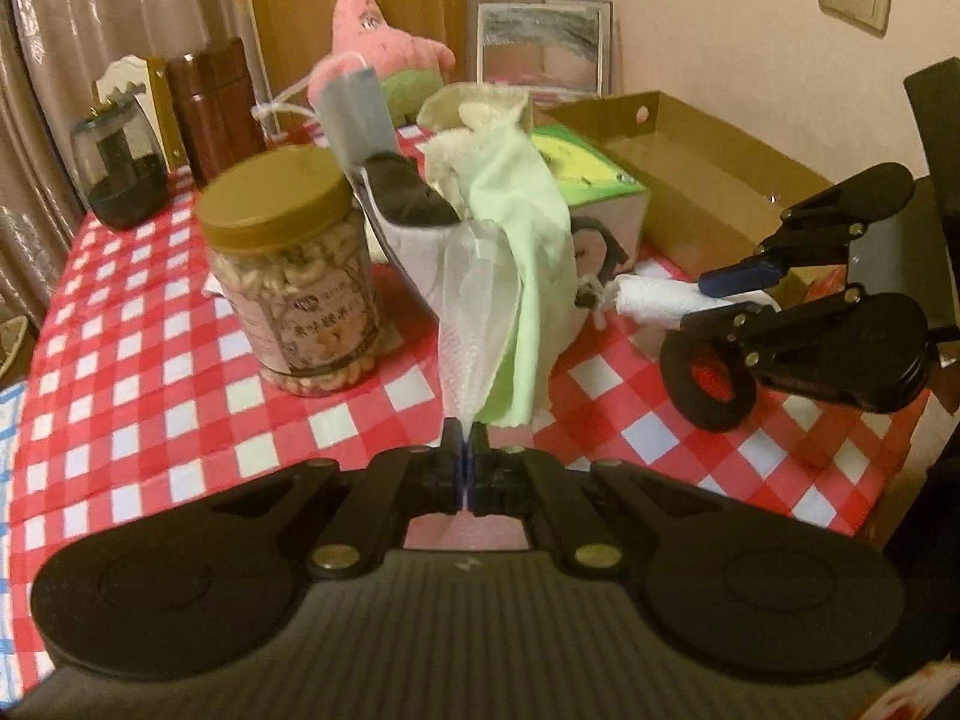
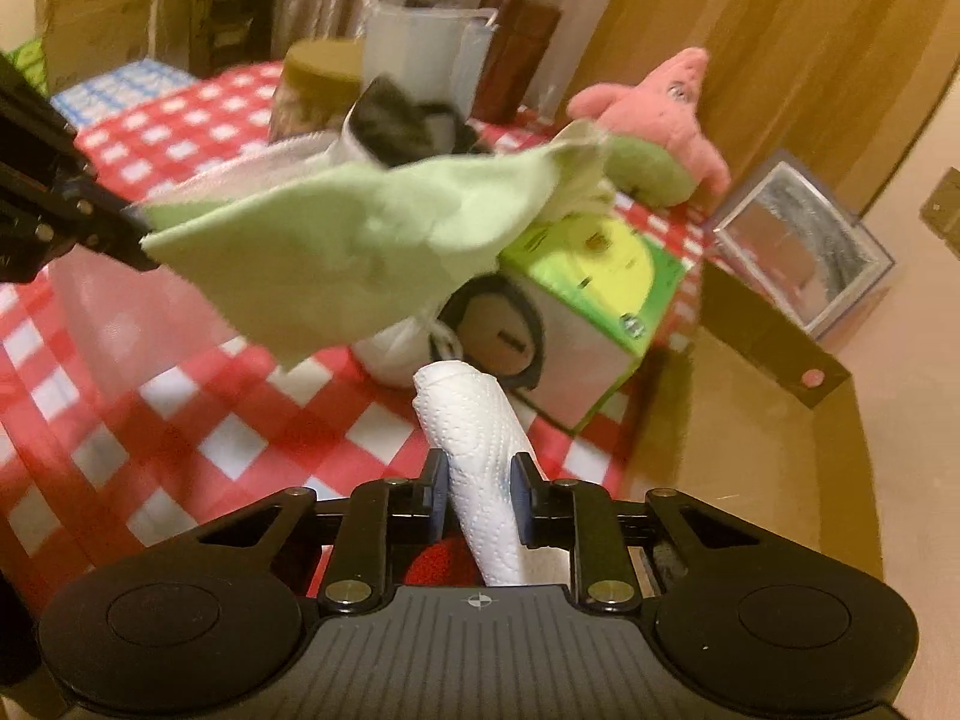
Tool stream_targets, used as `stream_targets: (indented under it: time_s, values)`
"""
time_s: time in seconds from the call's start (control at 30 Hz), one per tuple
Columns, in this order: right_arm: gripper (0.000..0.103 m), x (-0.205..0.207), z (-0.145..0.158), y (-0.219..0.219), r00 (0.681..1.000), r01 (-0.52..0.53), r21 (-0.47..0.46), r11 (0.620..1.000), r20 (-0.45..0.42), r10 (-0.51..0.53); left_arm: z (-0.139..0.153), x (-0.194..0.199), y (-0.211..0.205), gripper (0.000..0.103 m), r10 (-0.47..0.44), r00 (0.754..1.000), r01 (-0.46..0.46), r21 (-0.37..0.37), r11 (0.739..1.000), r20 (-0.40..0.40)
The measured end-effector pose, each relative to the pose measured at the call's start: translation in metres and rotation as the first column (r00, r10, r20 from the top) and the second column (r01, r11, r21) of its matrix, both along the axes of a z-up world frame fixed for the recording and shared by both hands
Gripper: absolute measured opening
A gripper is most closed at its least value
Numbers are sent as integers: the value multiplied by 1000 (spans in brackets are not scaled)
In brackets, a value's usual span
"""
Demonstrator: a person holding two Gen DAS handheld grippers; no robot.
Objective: Organize soft objects
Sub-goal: 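Lift the plastic bag and white towel and carry both toward the cardboard tray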
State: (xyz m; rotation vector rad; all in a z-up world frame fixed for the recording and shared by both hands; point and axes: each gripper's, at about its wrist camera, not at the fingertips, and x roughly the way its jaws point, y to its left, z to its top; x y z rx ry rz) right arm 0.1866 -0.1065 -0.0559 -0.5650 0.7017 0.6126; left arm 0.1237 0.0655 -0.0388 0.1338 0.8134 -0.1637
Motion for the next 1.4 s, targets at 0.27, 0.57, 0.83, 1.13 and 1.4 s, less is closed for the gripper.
stream_targets:
  time_s: [0.27, 0.57, 0.83, 1.13, 1.4]
  values:
    - [22, -18, 32, -6, 998, 33, 63, 997, 44, -36, 29, -21, 3, 0, 21, 998, -22, 22, 1000, 52]
    - [22, -35, 54, -13, 996, 61, 116, 991, 56, -68, 60, -41, 7, 0, 50, 993, -51, 11, 999, 106]
    - [22, -41, 68, -18, 994, 70, 151, 986, 72, -82, 80, -43, 9, 0, 51, 989, -54, 21, 998, 141]
    - [22, -38, 69, -26, 992, 113, 197, 974, 39, -123, 75, -44, 10, 0, 59, 992, -57, -23, 998, 114]
    - [22, -23, 101, -53, 974, 211, 329, 920, 5, -225, 95, -28, -14, 0, 19, 987, -9, -65, 998, 157]
